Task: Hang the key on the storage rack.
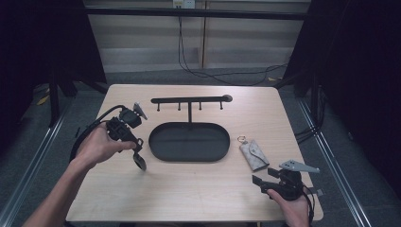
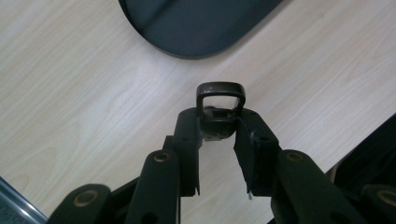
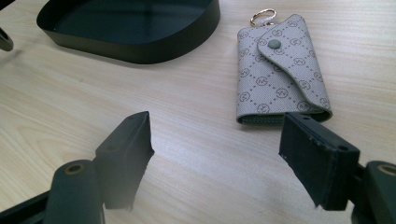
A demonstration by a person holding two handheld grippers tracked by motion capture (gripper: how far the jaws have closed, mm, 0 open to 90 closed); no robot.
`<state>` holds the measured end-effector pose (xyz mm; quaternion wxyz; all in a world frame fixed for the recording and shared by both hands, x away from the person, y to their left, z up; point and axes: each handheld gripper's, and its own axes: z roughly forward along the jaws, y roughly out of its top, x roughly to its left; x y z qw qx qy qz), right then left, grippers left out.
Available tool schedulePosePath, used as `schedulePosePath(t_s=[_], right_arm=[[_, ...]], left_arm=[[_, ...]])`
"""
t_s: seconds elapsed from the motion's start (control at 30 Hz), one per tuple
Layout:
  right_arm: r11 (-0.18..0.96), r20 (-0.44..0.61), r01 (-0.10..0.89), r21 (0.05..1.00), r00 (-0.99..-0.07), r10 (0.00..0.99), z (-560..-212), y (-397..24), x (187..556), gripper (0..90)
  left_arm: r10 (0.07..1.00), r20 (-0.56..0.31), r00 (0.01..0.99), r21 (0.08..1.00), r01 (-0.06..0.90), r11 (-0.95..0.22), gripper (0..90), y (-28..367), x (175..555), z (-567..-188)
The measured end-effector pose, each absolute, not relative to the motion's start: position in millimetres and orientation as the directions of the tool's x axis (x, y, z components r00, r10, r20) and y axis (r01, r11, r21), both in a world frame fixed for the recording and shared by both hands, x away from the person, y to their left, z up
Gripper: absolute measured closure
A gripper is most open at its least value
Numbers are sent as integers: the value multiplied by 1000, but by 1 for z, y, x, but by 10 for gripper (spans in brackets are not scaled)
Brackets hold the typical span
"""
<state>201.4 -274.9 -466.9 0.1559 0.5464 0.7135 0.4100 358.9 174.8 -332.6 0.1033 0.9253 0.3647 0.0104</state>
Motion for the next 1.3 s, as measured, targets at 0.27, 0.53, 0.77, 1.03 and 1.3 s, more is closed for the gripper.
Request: schedulePosePath(t_s=[0.27, 0.53, 0.77, 1.03, 1.3], right_arm=[[65, 229, 653, 755, -354, 907, -467, -275, 202, 246], [69, 228, 658, 750, -355, 907, -468, -274, 202, 212], [69, 231, 659, 749, -357, 905, -468, -275, 202, 204], [69, 230, 658, 750, -357, 905, -468, -275, 202, 199], [67, 234, 656, 752, -360, 903, -468, -275, 202, 198]], left_arm=[[671, -61, 739, 195, 668, -718, 708, 164, 370, -317], [653, -56, 755, 194, 650, -735, 708, 152, 378, -302], [652, -44, 757, 185, 648, -739, 708, 143, 388, -298], [673, -41, 739, 193, 667, -720, 708, 138, 399, -292], [704, -54, 708, 188, 700, -689, 708, 139, 414, -289]])
